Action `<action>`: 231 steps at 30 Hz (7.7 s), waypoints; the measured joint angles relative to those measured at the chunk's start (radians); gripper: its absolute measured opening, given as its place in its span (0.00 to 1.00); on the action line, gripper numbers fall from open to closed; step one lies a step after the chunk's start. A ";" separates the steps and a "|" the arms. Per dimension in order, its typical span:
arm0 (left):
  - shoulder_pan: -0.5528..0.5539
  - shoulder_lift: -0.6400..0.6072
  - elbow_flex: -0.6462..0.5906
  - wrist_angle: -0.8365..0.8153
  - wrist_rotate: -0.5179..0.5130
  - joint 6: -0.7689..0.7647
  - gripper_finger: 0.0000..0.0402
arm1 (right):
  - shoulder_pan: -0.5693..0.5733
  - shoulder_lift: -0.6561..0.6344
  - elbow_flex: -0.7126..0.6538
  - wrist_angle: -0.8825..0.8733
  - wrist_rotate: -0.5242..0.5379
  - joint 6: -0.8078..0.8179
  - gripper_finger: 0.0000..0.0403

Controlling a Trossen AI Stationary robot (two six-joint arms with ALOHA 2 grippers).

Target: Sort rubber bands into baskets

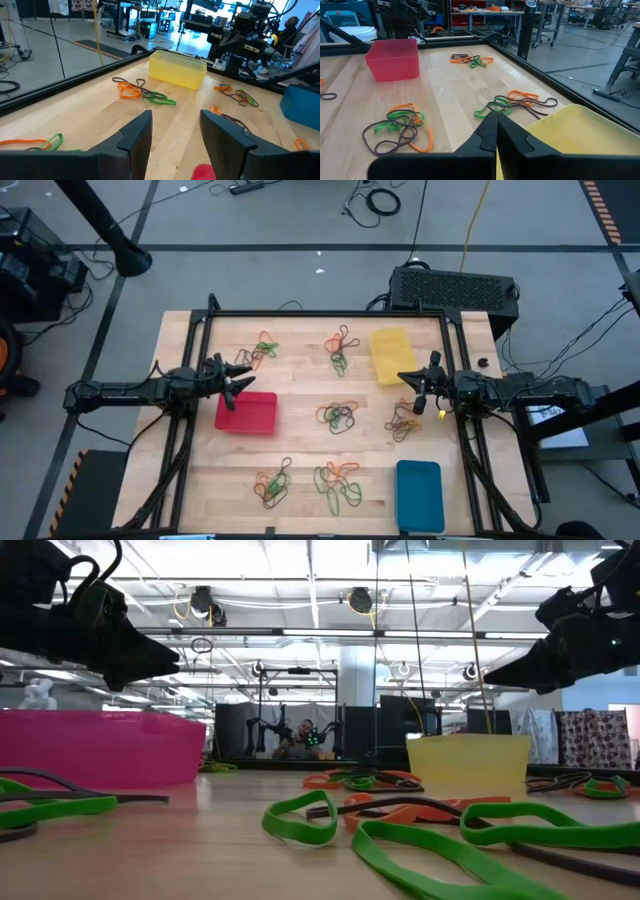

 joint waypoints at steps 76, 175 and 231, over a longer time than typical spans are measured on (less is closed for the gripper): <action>0.000 0.000 -0.002 0.040 0.001 0.052 0.43 | 0.000 0.000 0.000 0.037 -0.001 0.042 0.00; -0.849 1.218 0.443 0.447 -0.342 -0.077 0.04 | 0.406 1.936 1.432 -0.320 -0.326 0.217 0.40; -0.823 1.218 0.443 0.434 -0.345 -0.106 0.04 | -0.232 1.180 1.021 -0.984 0.412 0.354 0.01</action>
